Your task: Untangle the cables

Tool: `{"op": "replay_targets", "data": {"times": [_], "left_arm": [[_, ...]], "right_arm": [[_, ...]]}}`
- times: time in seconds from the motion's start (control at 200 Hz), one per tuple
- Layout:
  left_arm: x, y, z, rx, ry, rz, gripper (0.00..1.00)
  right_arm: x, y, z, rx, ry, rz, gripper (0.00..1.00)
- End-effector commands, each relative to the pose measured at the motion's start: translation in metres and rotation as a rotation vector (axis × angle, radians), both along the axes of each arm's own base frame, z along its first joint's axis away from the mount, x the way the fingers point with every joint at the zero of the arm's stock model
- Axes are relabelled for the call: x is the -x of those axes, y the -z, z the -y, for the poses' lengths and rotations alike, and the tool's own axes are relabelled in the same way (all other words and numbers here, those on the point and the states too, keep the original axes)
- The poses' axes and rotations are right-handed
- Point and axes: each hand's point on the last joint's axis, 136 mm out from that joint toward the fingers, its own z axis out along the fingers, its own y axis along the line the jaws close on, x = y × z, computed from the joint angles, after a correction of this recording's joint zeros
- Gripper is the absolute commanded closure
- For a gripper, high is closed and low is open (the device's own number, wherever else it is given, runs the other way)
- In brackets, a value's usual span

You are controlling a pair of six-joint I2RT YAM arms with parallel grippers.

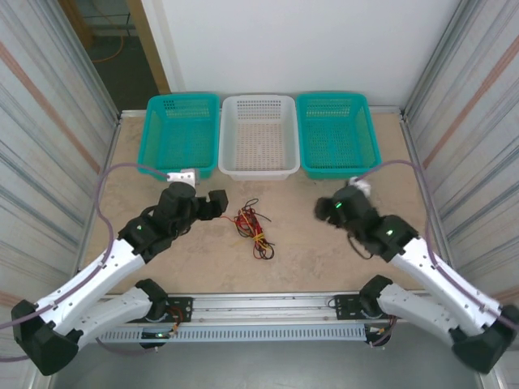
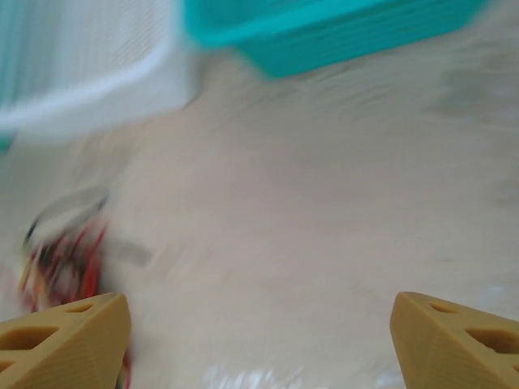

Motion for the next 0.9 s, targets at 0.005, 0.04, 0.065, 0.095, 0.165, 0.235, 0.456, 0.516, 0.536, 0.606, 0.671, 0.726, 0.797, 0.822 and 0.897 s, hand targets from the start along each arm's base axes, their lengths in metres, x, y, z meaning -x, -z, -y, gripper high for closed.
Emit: {"op": "replay_targets", "data": {"times": [0.005, 0.04, 0.065, 0.095, 0.165, 0.235, 0.456, 0.516, 0.536, 0.606, 0.671, 0.726, 0.797, 0.822, 0.897], "left_arm": [[0.017, -0.003, -0.012, 0.049, -0.033, -0.041, 0.11], [0.018, -0.006, -0.014, 0.056, -0.041, -0.031, 0.11], [0.019, -0.01, -0.016, 0.061, -0.042, -0.023, 0.11], [0.019, -0.014, -0.019, 0.061, -0.049, -0.01, 0.11], [0.019, -0.023, -0.028, 0.04, -0.069, 0.004, 0.1], [0.019, -0.028, -0.042, 0.032, -0.108, -0.023, 0.09], [0.022, -0.021, -0.045, 0.228, -0.064, -0.183, 0.14], [0.023, -0.018, -0.042, 0.251, -0.05, -0.192, 0.15], [0.023, -0.018, -0.04, 0.257, -0.045, -0.192, 0.16], [0.022, -0.017, -0.036, 0.274, -0.03, -0.196, 0.16], [0.021, -0.019, -0.031, 0.285, 0.0, -0.196, 0.16], [0.022, -0.019, -0.027, 0.287, 0.023, -0.204, 0.16], [0.022, -0.018, -0.023, 0.285, 0.046, -0.213, 0.15], [0.023, -0.017, -0.022, 0.286, 0.055, -0.218, 0.15], [0.024, -0.013, -0.019, 0.288, 0.07, -0.236, 0.14]], "right_arm": [[0.021, -0.004, -0.035, 0.124, -0.115, 0.069, 0.15], [0.028, 0.002, -0.053, 0.13, -0.173, 0.049, 0.15], [0.032, 0.01, -0.066, 0.141, -0.213, 0.017, 0.15], [0.036, 0.02, -0.081, 0.153, -0.263, -0.021, 0.16], [0.048, 0.043, -0.121, 0.161, -0.412, -0.101, 0.01], [0.062, 0.06, -0.16, 0.144, -0.555, -0.139, 0.01], [0.041, 0.101, -0.185, 0.188, -0.551, -0.237, 0.05], [0.034, 0.108, -0.191, 0.154, -0.56, -0.262, 0.14], [0.032, 0.11, -0.192, 0.145, -0.562, -0.27, 0.17], [0.025, 0.113, -0.196, 0.142, -0.566, -0.284, 0.25], [0.023, 0.116, -0.201, 0.157, -0.588, -0.288, 0.31], [0.021, 0.121, -0.204, 0.177, -0.601, -0.302, 0.43], [0.019, 0.125, -0.204, 0.211, -0.6, -0.315, 0.59], [0.018, 0.124, -0.204, 0.216, -0.601, -0.314, 0.64], [0.016, 0.121, -0.202, 0.228, -0.594, -0.304, 0.77]]}}
